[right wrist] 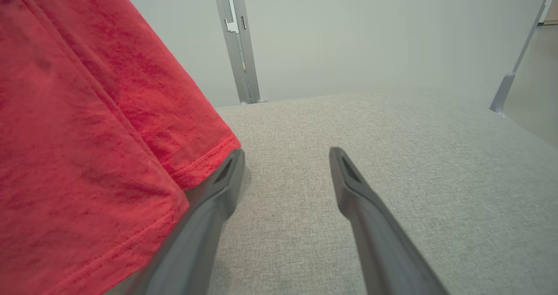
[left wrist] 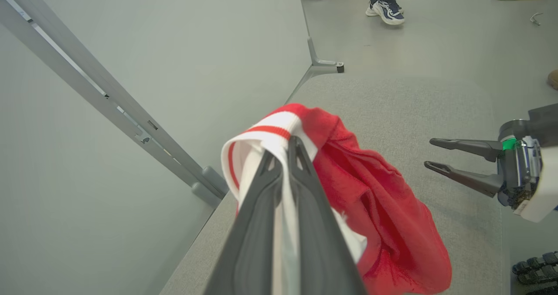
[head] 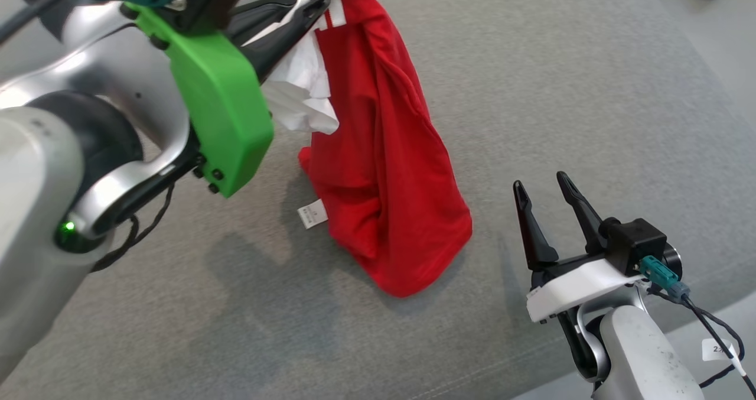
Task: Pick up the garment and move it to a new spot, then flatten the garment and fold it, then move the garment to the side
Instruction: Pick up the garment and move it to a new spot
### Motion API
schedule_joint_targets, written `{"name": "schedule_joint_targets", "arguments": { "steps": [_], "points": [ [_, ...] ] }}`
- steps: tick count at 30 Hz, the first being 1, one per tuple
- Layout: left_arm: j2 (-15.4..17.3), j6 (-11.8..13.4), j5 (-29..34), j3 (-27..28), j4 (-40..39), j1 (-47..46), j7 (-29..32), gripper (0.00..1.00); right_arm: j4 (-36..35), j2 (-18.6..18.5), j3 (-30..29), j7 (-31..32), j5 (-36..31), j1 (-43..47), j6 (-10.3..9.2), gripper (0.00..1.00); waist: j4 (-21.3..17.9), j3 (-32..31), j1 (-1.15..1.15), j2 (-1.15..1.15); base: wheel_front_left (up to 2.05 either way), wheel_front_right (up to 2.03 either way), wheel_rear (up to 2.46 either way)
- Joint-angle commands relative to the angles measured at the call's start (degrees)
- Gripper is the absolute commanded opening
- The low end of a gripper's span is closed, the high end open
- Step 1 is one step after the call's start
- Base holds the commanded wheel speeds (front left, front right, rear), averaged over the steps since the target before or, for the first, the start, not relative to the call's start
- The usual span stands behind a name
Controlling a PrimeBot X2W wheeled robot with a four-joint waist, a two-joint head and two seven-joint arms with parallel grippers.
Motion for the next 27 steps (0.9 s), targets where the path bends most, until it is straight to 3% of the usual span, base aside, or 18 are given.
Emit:
{"name": "schedule_joint_targets", "arguments": {
  "steps": [1, 7, 11, 14, 16, 17, 18, 19, 27],
  "points": [
    [-0.4, 0.2, 0.9, -0.2, 0.8, -0.3, -0.6, 0.00, -0.3, -0.1, 0.1, -0.2, 0.4, 0.3, -0.02, 1.00, -4.9, 0.9, 0.00, 0.00, 0.00, 0.00, 0.00],
    [-4.8, -1.3, 4.4, -4.8, 9.2, 1.7, -7.1, 0.00, -1.0, -0.1, 1.7, -0.2, 2.3, -0.4, -0.02, 1.00, -7.3, 2.9, 0.00, 0.00, 0.00, 0.00, 0.00],
    [-9.6, -2.6, 3.3, -8.6, 14.9, 2.0, -17.2, 0.00, -1.0, -0.1, 3.3, -0.2, 3.4, -1.2, -0.02, 1.00, -8.2, 4.0, 0.00, 0.00, 0.00, 0.00, 0.00],
    [-10.7, -2.7, 8.9, -13.5, 19.8, -1.2, -27.8, 0.00, -0.9, -0.1, 5.0, -0.2, 4.4, -1.9, -0.02, 1.00, -8.7, 4.6, 0.00, 0.00, 0.00, 0.00, 0.00],
    [-11.7, -2.7, 11.9, -16.3, 25.1, -1.4, -35.2, 0.32, -0.8, -0.1, 6.1, -0.2, 4.9, -2.3, -0.02, 1.00, -9.2, 4.4, 0.00, 0.00, 0.00, 0.00, 0.00],
    [-12.6, -2.7, 13.0, -17.2, 27.7, -1.5, -38.6, 0.42, -0.8, -0.1, 6.5, -0.2, 5.1, -2.1, -0.02, 1.00, -9.4, 4.2, 0.00, 0.00, 0.00, 0.00, 0.00],
    [-13.7, -2.7, 13.2, -17.9, 30.2, -1.3, -41.6, 0.65, -0.7, -0.1, 6.8, -0.2, 5.2, -2.1, -0.02, 1.00, -9.4, 4.0, 0.00, 0.00, 0.00, 0.00, 0.00],
    [-14.8, -2.7, 13.2, -18.7, 32.7, -0.9, -43.8, 1.00, -0.6, -0.1, 6.9, -0.2, 5.2, -2.1, -0.02, 1.00, -9.4, 3.8, 0.00, 0.00, 0.00, 0.00, 0.00],
    [-22.2, -2.7, 10.6, -23.5, 42.1, 0.1, -52.7, 1.00, -0.2, -0.1, 4.9, -0.2, 3.0, -0.5, -0.02, 1.00, -6.5, 2.6, 0.00, 0.00, 0.00, 0.00, 0.00]
  ]
}}
